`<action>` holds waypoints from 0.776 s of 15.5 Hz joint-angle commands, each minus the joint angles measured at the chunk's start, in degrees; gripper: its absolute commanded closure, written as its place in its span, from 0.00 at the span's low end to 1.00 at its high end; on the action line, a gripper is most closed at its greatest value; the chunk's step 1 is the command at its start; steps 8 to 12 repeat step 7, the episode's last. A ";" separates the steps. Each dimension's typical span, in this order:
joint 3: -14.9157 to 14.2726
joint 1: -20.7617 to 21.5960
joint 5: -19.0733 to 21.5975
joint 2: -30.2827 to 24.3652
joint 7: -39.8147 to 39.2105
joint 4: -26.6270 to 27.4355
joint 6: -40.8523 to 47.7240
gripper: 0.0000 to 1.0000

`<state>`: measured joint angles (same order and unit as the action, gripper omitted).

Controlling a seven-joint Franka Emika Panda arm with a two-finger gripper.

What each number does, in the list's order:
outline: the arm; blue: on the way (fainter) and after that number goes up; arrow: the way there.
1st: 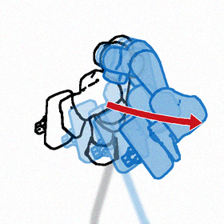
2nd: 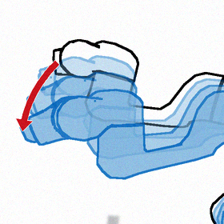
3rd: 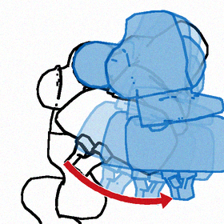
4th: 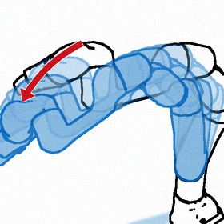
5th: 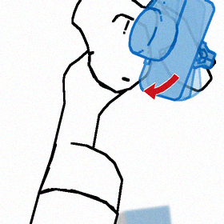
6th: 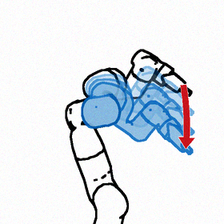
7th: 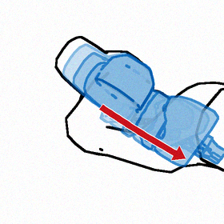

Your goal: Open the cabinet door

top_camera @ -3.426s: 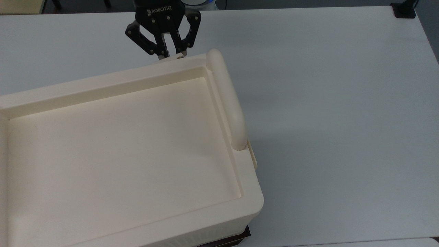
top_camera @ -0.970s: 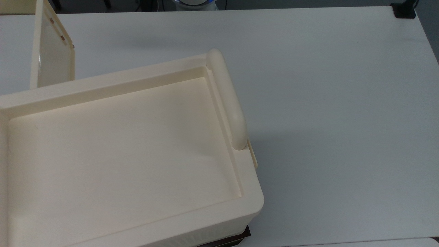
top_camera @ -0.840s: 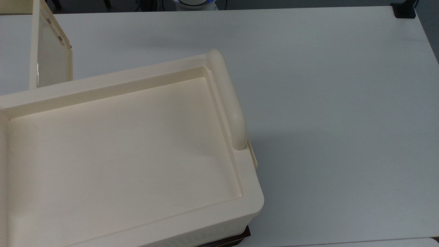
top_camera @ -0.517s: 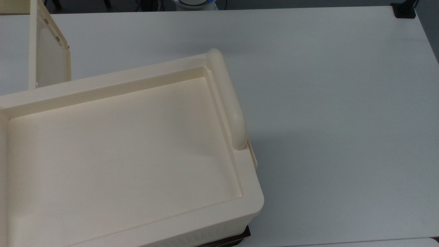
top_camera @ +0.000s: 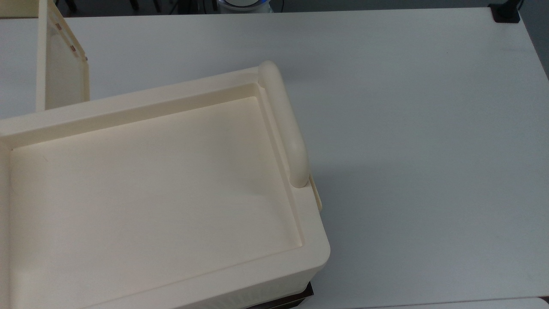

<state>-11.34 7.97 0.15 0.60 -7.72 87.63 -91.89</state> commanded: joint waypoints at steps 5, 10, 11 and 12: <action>0.88 -0.06 -1.55 -0.51 -0.19 0.35 -0.66 0.00; 0.96 0.03 -1.55 -0.51 -0.10 0.44 -0.66 0.00; 0.96 0.03 -1.55 -0.51 -0.10 0.44 -0.66 0.00; 0.96 0.03 -1.55 -0.51 -0.10 0.44 -0.66 0.00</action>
